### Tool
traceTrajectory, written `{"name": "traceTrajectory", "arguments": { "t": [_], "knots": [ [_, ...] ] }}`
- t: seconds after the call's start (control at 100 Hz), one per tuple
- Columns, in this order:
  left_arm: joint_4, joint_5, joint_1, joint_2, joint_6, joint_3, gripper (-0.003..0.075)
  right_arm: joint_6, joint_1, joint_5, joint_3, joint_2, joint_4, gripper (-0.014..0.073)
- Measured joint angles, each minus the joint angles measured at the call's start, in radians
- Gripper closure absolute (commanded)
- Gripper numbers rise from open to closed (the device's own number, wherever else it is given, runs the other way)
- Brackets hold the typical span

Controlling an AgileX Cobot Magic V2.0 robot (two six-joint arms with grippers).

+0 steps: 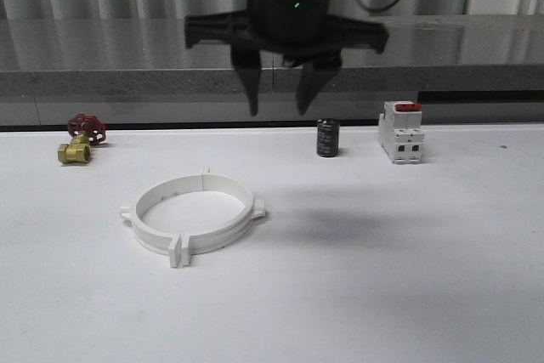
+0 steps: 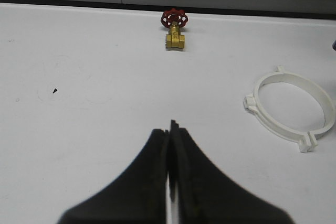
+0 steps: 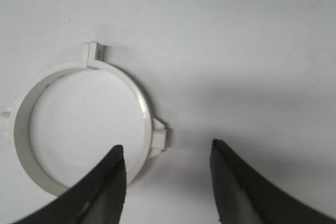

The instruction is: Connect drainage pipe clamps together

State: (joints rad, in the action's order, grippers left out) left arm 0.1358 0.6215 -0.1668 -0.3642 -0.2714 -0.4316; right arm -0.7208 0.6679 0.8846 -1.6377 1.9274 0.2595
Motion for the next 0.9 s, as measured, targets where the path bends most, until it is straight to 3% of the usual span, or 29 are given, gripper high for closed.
{"name": "traceTrajectory", "arguments": {
  "t": [0.33,0.61,0.9],
  "knots": [
    [0.000,0.000,0.000,0.000,0.000,0.000,0.0741,0.201,-0.206,0.004,0.221,-0.304,0.002,0.0209],
    [0.000,0.000,0.000,0.000,0.000,0.000,0.0741,0.260,-0.399,-0.025,0.525,-0.622,-0.013,0.0209],
    [0.000,0.000,0.000,0.000,0.000,0.000,0.0741,0.295,-0.430,-0.014,0.787,-0.916,-0.055,0.0210]
  ]
}}
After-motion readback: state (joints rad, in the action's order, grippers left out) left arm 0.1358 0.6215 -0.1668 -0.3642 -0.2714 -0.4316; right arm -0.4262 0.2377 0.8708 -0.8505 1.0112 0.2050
